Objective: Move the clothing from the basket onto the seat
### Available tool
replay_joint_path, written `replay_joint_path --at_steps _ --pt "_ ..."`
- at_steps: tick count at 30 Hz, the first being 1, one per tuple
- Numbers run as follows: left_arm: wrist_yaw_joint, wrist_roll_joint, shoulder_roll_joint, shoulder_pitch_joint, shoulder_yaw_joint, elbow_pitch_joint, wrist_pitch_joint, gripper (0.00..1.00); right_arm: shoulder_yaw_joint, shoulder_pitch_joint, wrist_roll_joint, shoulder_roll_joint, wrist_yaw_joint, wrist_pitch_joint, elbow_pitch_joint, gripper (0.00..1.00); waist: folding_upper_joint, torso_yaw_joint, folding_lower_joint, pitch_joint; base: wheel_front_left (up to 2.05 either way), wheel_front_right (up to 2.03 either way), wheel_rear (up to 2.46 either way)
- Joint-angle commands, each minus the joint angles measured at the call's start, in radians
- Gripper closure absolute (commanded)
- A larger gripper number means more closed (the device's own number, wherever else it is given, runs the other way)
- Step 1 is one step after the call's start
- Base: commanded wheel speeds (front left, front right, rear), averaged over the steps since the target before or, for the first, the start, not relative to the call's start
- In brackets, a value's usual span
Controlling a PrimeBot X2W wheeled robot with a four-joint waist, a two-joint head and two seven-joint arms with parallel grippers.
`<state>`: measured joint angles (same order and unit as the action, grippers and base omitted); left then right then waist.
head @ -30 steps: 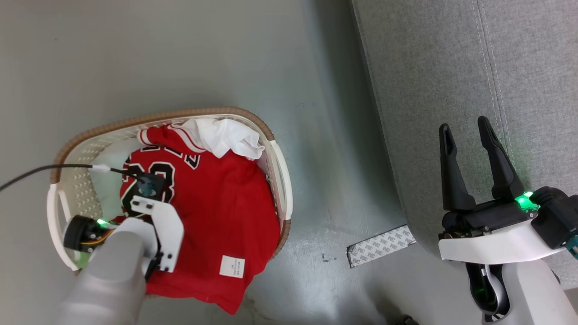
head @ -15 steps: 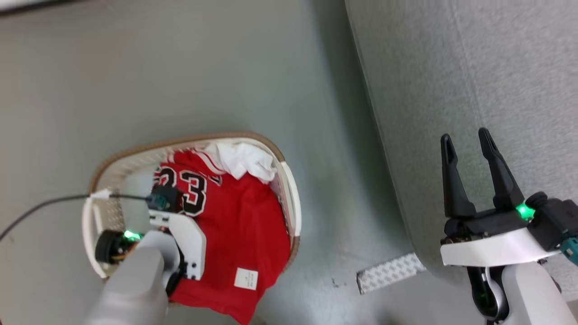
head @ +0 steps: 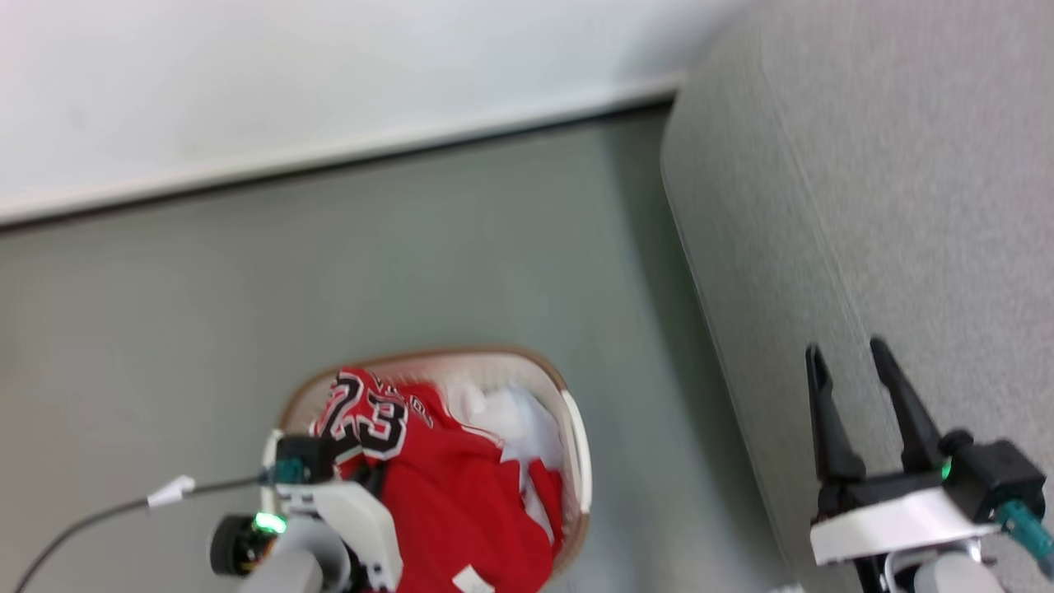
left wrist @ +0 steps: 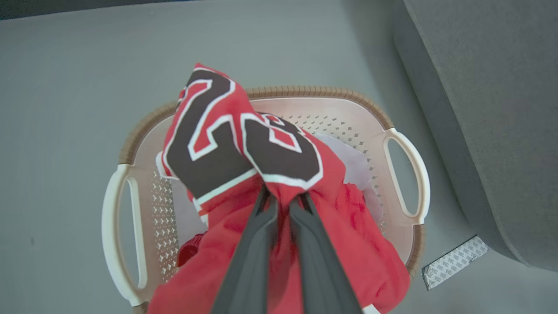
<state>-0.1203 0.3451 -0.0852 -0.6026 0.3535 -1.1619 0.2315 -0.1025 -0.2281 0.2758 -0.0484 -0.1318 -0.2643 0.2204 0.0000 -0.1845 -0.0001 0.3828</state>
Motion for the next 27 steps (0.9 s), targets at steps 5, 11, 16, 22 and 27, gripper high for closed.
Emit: replay_joint_path --at_steps 5,11,16,22,27 --pt "-0.003 0.026 0.007 0.085 -0.004 0.084 0.027 1.00 0.015 0.060 -0.020 -0.004 0.002 0.000 0.025 0.00 0.0000 0.080 0.0001 -0.154 0.00 0.00 0.00" --pt "0.031 0.041 0.000 0.190 -0.031 0.253 0.033 1.00 0.026 0.105 -0.027 -0.004 0.002 0.000 0.042 0.00 0.0000 0.113 0.0001 -0.236 0.00 0.00 0.00" --pt "0.070 0.049 -0.015 0.293 -0.057 0.426 0.033 1.00 0.029 0.132 -0.037 -0.004 0.002 0.000 0.054 0.00 0.0000 0.125 0.0001 -0.293 0.00 0.00 0.00" --pt "0.123 0.069 -0.038 0.423 -0.082 0.615 0.018 1.00 0.021 0.166 -0.037 -0.004 0.002 0.000 0.073 0.00 0.0000 0.123 0.0001 -0.361 0.00 0.00 0.00" --pt "0.161 0.081 -0.070 0.507 -0.101 0.768 -0.030 1.00 0.019 0.191 -0.038 -0.004 0.002 0.000 0.079 0.00 0.0000 0.123 0.0001 -0.395 0.00 0.00 0.00"
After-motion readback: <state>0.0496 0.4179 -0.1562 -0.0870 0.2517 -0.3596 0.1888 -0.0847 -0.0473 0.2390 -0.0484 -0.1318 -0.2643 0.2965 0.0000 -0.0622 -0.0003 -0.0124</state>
